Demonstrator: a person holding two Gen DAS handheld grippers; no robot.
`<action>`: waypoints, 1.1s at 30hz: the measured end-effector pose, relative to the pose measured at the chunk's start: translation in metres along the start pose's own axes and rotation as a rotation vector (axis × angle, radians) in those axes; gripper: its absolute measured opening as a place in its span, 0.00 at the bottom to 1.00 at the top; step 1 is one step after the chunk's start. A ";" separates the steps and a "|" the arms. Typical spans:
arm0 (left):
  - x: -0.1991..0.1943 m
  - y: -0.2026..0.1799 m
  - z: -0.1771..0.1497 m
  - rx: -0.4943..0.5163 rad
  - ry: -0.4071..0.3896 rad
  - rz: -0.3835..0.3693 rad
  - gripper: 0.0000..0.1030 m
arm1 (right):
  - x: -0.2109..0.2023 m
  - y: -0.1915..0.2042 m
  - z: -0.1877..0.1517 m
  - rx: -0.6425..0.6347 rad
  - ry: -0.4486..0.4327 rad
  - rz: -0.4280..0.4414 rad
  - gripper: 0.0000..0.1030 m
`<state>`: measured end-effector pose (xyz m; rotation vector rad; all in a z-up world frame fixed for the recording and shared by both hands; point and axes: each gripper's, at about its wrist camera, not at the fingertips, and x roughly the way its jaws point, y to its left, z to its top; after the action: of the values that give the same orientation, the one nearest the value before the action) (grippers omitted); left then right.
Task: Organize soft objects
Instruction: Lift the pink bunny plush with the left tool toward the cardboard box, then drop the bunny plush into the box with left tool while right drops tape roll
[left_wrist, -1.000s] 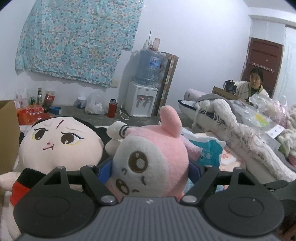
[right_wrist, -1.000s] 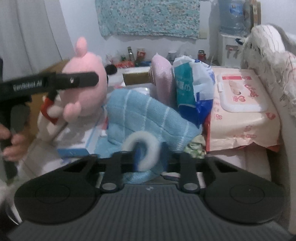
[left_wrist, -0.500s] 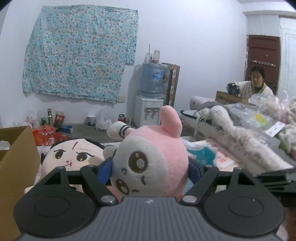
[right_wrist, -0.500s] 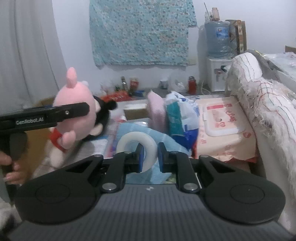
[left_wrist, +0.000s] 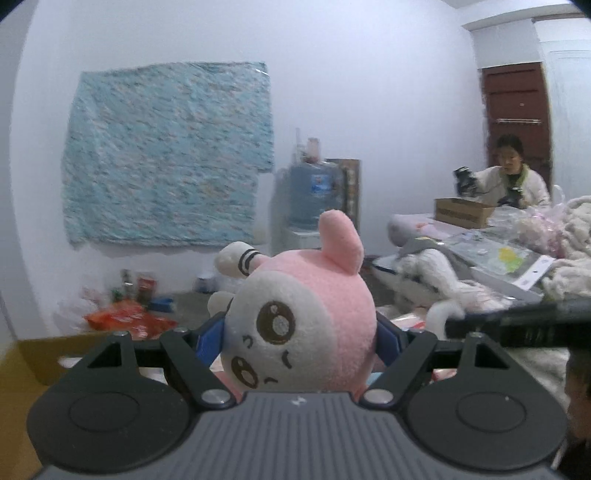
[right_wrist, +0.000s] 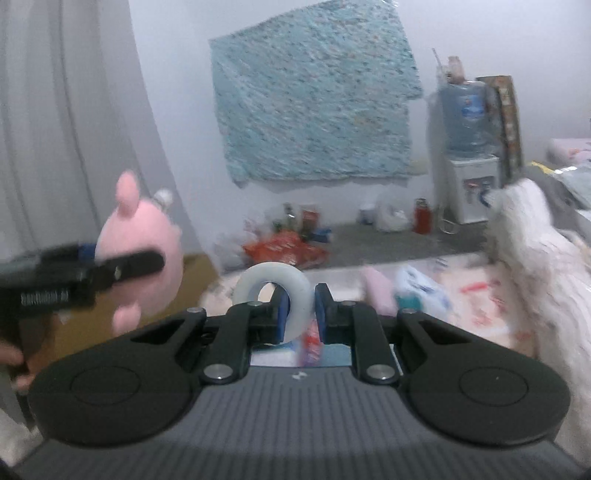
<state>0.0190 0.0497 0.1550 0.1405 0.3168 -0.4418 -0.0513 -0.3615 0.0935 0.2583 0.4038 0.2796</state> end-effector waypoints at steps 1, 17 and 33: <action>-0.008 0.008 0.001 -0.003 0.000 0.020 0.79 | 0.003 0.007 0.006 -0.004 -0.001 0.018 0.14; -0.012 0.214 -0.007 0.084 0.248 0.440 0.79 | 0.172 0.190 0.085 -0.093 0.080 0.201 0.14; 0.166 0.304 -0.105 0.676 0.566 0.256 0.81 | 0.418 0.334 0.044 0.024 0.409 0.245 0.14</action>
<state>0.2669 0.2772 0.0206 0.9667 0.6864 -0.2319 0.2639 0.0728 0.0878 0.2750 0.7820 0.5724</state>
